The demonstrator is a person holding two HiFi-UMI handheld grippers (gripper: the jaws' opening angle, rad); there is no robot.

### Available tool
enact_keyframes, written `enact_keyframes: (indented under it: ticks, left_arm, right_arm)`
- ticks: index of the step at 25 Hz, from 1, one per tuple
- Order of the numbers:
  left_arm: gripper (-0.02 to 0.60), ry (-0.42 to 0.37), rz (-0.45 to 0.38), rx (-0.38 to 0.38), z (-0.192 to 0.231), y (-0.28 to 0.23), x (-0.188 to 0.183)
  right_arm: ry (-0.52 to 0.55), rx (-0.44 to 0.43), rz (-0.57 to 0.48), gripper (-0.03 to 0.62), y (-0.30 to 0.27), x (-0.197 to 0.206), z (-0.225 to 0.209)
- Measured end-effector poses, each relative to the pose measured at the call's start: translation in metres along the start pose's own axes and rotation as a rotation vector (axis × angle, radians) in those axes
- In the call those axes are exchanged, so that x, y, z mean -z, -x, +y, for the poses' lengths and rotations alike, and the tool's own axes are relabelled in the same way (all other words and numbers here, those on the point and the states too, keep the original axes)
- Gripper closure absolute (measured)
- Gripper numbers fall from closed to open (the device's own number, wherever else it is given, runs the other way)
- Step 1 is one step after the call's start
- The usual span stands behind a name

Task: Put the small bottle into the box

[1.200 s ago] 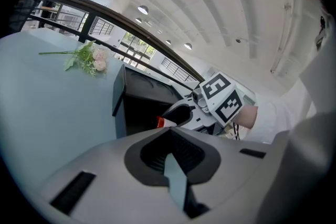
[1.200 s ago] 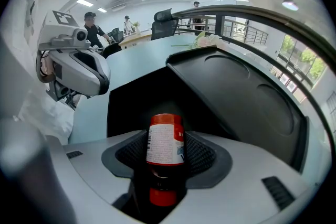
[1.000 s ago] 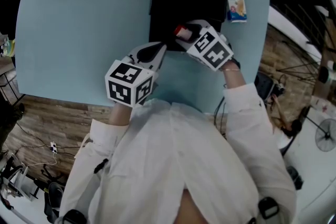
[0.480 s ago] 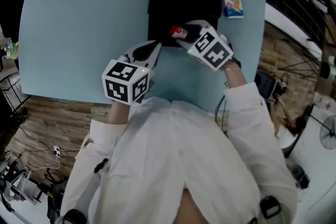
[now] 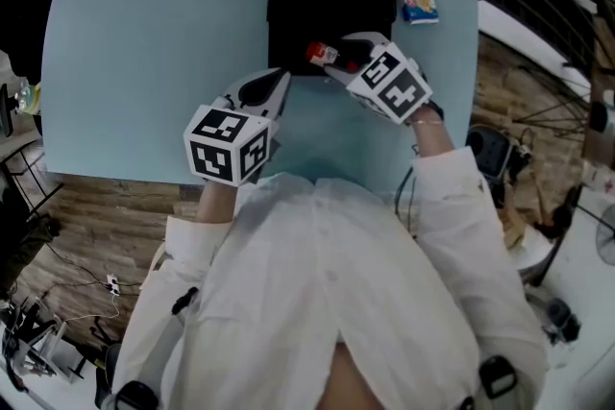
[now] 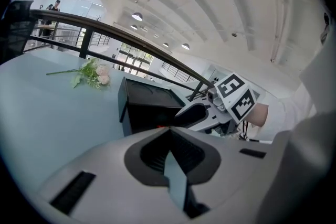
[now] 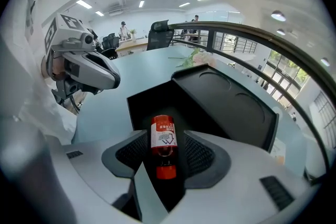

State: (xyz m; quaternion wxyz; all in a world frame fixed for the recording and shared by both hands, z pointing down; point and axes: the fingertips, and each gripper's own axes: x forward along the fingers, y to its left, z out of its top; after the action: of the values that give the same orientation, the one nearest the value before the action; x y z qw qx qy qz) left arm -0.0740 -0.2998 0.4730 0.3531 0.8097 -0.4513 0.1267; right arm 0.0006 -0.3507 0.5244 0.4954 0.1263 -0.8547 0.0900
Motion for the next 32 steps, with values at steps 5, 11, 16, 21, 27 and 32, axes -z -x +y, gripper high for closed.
enact_keyframes:
  ticks: [5, 11, 16, 21, 27, 32]
  left_arm:
    - [0.578, -0.033, -0.003, 0.006, -0.009, 0.006, -0.003]
    - [0.578, -0.067, 0.001, 0.01, -0.02, 0.014, -0.004]
    - [0.578, -0.064, -0.003, -0.009, -0.022, 0.02, -0.002]
    - [0.578, -0.11, -0.026, 0.0, -0.031, 0.024, -0.01]
    - [0.578, -0.142, -0.1, 0.001, -0.04, 0.03, -0.026]
    - [0.578, -0.167, -0.115, 0.0, -0.045, 0.029, -0.029]
  right_arm:
    - [-0.07, 0.035, -0.099, 0.388, 0.015, -0.004, -0.005]
    - [-0.15, 0.08, -0.256, 0.388, 0.052, -0.028, -0.001]
    - [-0.167, 0.128, -0.381, 0.388, 0.085, -0.047, 0.009]
    - [-0.181, 0.134, -0.498, 0.388, 0.108, -0.057, 0.027]
    - [-0.245, 0.168, -0.614, 0.388, 0.13, -0.054, 0.034]
    - [-0.307, 0.163, -0.685, 0.388, 0.136, -0.054, 0.044]
